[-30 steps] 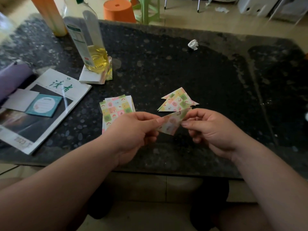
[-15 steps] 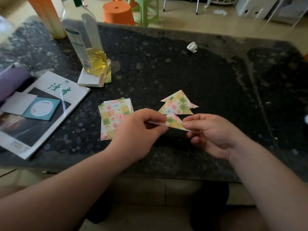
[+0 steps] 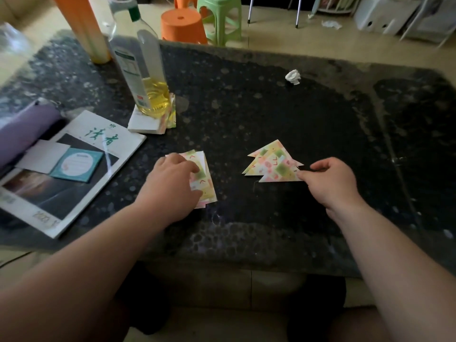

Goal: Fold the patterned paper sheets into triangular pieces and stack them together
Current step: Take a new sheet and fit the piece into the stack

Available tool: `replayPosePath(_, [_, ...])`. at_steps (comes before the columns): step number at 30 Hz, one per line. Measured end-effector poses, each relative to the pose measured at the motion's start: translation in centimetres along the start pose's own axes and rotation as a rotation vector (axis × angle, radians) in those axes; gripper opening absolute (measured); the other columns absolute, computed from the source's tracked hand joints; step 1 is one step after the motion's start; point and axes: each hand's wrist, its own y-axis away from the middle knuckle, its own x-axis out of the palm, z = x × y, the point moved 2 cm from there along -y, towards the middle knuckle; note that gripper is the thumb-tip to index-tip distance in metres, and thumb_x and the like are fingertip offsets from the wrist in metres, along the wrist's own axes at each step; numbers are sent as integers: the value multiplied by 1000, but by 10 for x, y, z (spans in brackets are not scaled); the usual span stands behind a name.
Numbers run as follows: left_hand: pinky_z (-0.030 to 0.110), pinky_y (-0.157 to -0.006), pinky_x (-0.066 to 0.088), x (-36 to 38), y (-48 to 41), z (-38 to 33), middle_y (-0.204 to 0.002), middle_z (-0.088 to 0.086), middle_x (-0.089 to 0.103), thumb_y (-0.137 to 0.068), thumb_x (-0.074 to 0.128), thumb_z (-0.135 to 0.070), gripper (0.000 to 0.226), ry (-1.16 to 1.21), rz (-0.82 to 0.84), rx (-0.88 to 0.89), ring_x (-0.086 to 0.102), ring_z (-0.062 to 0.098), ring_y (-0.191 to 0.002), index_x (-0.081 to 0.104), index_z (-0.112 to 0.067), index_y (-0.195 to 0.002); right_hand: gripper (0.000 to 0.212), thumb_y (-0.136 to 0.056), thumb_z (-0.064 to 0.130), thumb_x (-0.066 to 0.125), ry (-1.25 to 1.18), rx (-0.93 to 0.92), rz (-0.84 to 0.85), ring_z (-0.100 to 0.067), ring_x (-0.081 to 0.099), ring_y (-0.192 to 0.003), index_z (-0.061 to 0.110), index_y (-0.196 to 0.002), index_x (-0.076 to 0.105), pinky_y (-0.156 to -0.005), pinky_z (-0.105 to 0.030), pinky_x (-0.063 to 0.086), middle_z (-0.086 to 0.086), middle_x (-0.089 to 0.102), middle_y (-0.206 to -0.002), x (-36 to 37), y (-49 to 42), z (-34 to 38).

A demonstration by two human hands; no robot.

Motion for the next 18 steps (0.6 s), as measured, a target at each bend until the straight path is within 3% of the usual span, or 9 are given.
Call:
replayPosePath(4, [49,-120,29,4,-6,13,-158,1,31,-83,77,-53,80,1,14,-72,26,29,-146,41,-30,-151,5,-90,18,74,77,-122,134,-10,61,-84,20,-87,71,-61,-28,46,5,66,-95,13,14,14])
replayPosePath(10, [51,-116,35,0,-13,21,-150,3,41,-76,86,-46,86,83,14,-107,35,30,-141,43,-31,-149,12,-90,24,77,146,-348,344,-4,61,-77,21,-80,71,-61,-20,42,9,67,-81,46,55,44])
replayPosePath(15, [46,-115,37,1,-16,24,-148,4,39,-74,88,-43,89,141,0,-151,35,29,-139,42,-31,-149,8,-92,28,76,210,-412,523,-4,63,-86,28,-94,68,-71,-22,51,12,66,-91,72,82,60])
replayPosePath(18, [45,-115,35,0,-19,29,-150,6,33,-69,90,-48,99,129,-21,-199,31,30,-140,37,-32,-151,24,-90,24,77,87,-326,599,-8,67,-95,24,-113,70,-83,-30,59,10,68,-101,88,87,65])
